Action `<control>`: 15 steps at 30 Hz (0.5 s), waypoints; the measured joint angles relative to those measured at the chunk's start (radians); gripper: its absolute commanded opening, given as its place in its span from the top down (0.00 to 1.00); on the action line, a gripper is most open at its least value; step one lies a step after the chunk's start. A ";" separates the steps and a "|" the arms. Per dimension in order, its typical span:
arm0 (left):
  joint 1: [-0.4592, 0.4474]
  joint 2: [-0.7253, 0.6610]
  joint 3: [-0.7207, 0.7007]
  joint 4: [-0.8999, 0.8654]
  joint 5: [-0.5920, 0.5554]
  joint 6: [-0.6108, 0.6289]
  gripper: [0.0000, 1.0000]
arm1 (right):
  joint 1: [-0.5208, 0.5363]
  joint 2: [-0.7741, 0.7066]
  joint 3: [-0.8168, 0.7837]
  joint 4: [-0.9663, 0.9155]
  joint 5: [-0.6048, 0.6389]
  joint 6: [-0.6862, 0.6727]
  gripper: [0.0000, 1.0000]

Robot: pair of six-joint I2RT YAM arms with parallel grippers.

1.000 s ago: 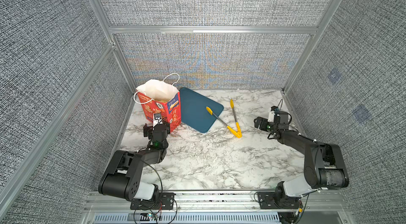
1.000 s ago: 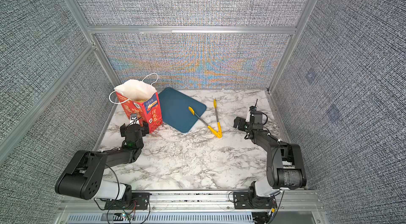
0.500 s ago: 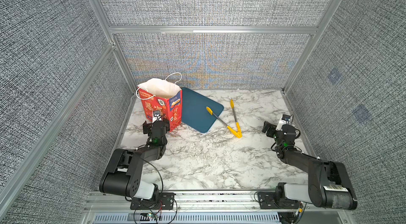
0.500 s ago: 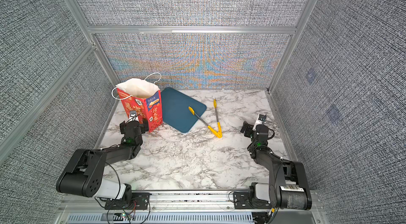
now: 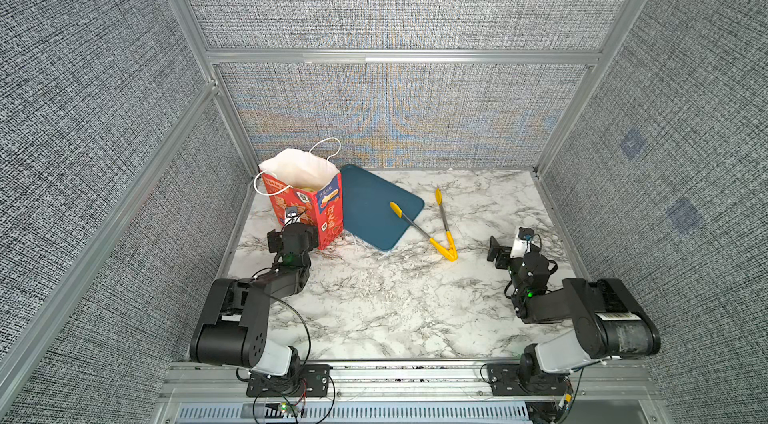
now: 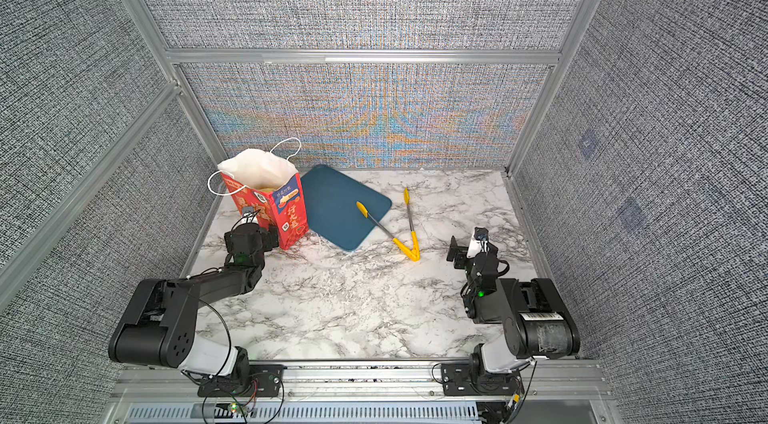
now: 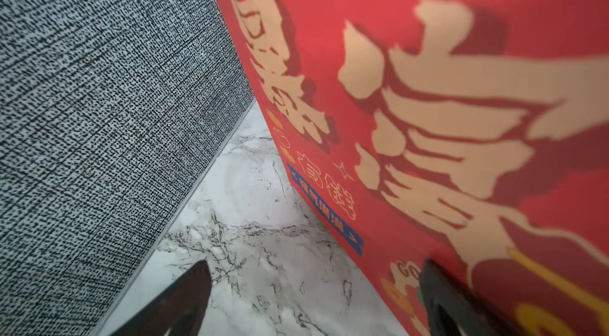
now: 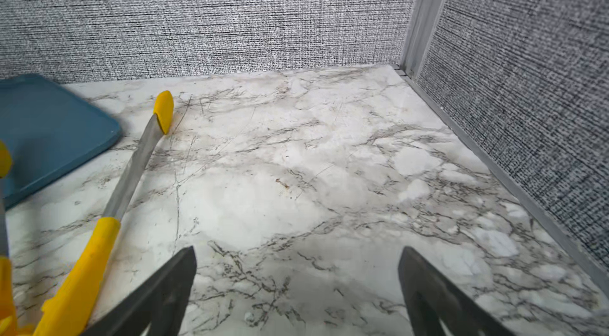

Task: Pack bread into a paper bag
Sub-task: Reset both arms

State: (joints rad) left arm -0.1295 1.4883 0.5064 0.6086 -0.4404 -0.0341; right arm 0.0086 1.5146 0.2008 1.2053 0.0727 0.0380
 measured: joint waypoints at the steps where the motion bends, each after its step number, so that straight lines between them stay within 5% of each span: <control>1: 0.000 0.000 0.000 0.000 0.002 0.000 0.00 | 0.002 0.003 0.006 0.016 -0.001 -0.007 0.02; 15: 0.000 0.000 0.000 0.000 0.005 0.000 0.00 | 0.005 0.002 0.019 0.013 0.000 -0.036 0.02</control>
State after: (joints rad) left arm -0.1299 1.4879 0.5060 0.6083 -0.4351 -0.0341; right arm 0.0135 1.5162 0.2203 1.2182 0.0731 0.0021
